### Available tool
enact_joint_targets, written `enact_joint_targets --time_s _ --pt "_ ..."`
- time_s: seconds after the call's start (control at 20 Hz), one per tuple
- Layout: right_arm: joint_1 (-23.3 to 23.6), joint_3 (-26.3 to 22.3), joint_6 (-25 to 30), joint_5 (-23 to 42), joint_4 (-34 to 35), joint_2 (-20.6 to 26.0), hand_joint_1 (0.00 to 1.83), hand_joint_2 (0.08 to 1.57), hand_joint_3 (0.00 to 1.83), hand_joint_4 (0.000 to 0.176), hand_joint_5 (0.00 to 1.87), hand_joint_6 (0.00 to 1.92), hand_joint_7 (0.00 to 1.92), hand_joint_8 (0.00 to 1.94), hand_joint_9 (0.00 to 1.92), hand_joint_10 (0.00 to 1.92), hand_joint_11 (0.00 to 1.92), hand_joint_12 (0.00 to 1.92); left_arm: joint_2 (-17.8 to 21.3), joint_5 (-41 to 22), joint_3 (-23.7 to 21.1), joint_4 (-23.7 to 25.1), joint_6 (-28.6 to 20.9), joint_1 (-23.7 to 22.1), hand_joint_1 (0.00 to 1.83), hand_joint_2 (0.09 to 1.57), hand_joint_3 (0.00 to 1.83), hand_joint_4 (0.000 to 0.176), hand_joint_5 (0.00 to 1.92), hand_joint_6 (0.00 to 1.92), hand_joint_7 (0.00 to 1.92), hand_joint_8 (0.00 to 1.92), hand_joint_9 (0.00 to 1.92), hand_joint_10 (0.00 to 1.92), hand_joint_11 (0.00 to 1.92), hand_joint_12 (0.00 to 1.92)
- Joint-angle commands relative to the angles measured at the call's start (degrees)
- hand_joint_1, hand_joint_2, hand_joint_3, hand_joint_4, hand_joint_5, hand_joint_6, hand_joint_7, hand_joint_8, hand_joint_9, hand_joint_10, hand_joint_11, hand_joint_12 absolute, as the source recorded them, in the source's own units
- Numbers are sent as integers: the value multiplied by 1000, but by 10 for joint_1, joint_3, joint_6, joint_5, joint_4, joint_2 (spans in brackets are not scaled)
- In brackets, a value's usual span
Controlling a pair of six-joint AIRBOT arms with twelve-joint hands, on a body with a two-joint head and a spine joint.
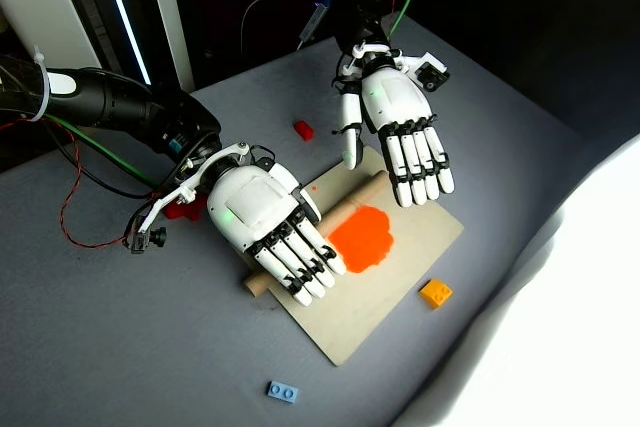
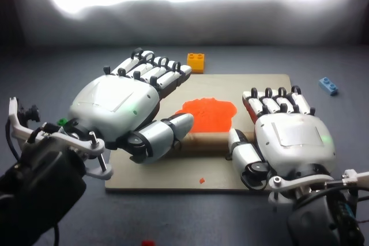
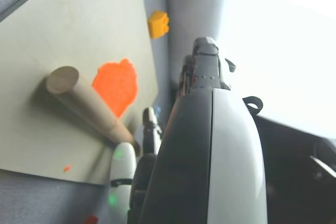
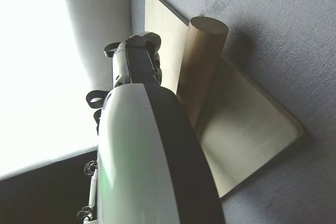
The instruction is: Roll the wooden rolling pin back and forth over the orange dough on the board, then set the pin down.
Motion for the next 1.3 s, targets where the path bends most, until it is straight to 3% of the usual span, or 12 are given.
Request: enact_joint_targets --time_s 0.0,0.3,0.55,0.75,1.15,1.25 --pt "6 -3 3 48 -50 6 0 1571 116 0 251 7 273 0 217 2 0 616 9 -41 -3 22 7 -10 0 1531 0 0 173 6 196 4 139 1 0 120" --pt "37 -33 5 45 -50 33 0 1571 112 0 274 13 301 3 241 8 0 654 44 36 -24 -15 52 -54 0 1532 0 0 174 2 204 2 146 3 0 122" --pt "62 -40 -6 30 -50 61 0 1571 107 0 277 10 295 0 241 5 0 718 47 87 -29 -24 61 -82 0 1538 2 0 169 0 194 0 137 1 0 161" --pt "63 -42 -4 9 -49 105 0 1571 86 0 268 4 293 3 224 3 0 646 48 95 -36 -26 61 -88 0 1533 0 0 161 4 203 3 151 5 0 245" --pt "98 -60 -4 -55 13 207 0 1549 17 0 309 15 322 5 265 14 0 752 56 138 -40 -26 72 -116 0 1525 0 0 157 2 189 1 133 1 0 157" --pt "109 -79 -6 -82 16 234 0 1541 10 0 305 11 317 2 264 12 0 775 59 153 -43 -26 75 -128 0 1526 0 0 172 7 211 6 155 8 0 229"
